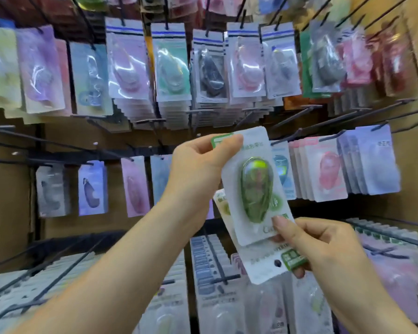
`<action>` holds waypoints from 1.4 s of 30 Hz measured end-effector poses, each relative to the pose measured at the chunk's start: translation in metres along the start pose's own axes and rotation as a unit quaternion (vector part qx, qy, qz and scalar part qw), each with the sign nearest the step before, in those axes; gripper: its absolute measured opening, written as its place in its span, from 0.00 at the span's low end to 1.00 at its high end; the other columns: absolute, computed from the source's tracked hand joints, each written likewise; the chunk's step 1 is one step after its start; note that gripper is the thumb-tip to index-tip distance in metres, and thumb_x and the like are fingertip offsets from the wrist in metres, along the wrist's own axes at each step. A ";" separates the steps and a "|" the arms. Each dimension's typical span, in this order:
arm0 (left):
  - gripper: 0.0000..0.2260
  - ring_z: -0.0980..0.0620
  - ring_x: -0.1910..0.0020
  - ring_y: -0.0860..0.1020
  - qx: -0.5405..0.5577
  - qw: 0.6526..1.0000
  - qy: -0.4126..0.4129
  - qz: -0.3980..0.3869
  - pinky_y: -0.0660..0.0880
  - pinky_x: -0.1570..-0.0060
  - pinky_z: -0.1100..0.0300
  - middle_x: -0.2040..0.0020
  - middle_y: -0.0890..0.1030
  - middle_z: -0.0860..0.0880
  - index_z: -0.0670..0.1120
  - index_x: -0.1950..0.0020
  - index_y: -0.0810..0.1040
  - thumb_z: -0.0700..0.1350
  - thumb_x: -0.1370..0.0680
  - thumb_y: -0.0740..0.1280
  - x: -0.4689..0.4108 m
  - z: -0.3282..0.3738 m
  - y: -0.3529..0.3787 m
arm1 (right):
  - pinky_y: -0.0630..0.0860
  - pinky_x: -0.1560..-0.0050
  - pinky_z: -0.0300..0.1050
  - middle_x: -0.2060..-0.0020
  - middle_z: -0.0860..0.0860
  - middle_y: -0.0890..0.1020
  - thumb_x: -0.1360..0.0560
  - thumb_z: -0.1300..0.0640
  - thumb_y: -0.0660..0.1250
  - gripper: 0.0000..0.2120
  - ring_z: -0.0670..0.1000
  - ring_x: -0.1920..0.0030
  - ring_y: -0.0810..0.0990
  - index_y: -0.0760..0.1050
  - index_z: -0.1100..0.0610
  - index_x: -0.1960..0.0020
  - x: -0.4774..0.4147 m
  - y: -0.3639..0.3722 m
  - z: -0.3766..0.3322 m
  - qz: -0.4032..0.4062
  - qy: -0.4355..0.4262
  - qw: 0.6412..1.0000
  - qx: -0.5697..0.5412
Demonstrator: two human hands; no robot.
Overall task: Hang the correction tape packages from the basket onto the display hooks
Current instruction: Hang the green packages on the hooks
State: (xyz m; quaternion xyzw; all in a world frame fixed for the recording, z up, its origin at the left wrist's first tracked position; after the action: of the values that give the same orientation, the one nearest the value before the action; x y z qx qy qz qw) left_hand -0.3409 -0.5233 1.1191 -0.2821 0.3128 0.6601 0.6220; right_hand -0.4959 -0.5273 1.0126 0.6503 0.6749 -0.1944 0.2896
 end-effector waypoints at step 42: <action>0.08 0.56 0.56 0.74 -0.370 0.913 0.103 0.139 0.71 0.56 0.62 0.53 0.74 0.52 0.54 0.43 0.73 0.52 0.21 0.66 -0.028 -0.011 0.031 | 0.77 0.68 0.49 0.71 0.59 0.82 0.25 0.53 0.70 0.15 0.61 0.66 0.82 0.81 0.58 0.68 -0.056 -0.032 -0.007 -0.033 -0.083 0.996 0.030</action>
State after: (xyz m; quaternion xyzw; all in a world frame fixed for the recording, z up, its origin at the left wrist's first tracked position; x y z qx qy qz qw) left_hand -0.3698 -0.5507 1.1359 -0.5123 0.1449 0.7756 0.3393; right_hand -0.5294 -0.5681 1.0498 0.6178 0.6632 -0.2772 0.3187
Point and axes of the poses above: each hand's wrist, its own x-axis away from the middle knuckle, its own y-axis out of the palm, z = x × y, the point moved 4 cm from there along -x, towards the middle knuckle
